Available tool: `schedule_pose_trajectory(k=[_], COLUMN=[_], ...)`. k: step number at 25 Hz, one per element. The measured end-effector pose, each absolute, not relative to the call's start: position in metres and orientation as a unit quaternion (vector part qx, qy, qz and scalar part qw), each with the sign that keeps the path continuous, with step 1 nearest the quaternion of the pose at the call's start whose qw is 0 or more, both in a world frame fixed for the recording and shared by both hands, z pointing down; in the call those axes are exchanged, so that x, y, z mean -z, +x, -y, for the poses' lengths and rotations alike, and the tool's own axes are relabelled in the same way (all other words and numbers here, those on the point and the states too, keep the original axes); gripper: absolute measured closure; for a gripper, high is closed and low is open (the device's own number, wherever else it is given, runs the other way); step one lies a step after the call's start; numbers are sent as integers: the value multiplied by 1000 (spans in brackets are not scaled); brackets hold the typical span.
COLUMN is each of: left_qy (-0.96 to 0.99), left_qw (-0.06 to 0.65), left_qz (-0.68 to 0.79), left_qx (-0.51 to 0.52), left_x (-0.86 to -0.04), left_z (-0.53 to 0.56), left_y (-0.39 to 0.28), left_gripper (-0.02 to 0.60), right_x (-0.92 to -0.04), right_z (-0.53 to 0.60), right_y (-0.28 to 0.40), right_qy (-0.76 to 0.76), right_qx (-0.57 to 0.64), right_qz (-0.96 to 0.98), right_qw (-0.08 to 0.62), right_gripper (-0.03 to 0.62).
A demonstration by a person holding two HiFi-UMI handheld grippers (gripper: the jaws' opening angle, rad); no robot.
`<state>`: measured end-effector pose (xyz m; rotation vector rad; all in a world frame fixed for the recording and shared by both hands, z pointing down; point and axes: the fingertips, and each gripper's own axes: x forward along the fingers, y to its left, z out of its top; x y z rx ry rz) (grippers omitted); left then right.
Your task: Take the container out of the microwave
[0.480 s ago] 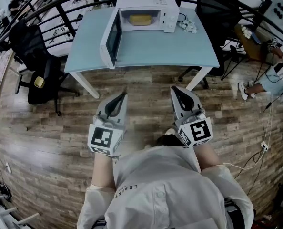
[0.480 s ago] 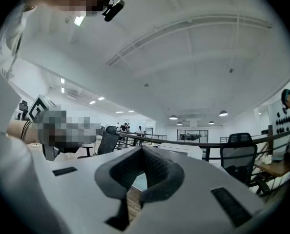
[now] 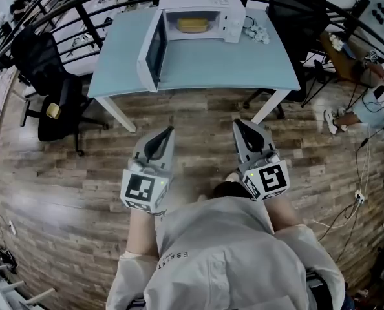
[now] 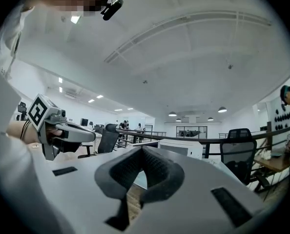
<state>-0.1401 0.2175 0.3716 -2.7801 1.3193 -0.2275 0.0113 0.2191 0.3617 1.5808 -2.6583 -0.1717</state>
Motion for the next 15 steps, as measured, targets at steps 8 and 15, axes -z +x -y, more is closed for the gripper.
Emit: schedule_pose_trajectory(k=[8,15], left_qy=[-901,-896], left_qw=[24,26], left_qz=[-425,-437], left_qx=[77,77], left_x=[-380,-381], left_z=[-207,-184], left_y=[-145,-147], left_gripper=[588,588], right_x=[-365,-376], right_z=[-207,-173], right_y=[7,14], right_qy=[505,504], right_qx=[62,12], right_qz=[860,863], right_qw=[34,42], right_gripper=[566,430])
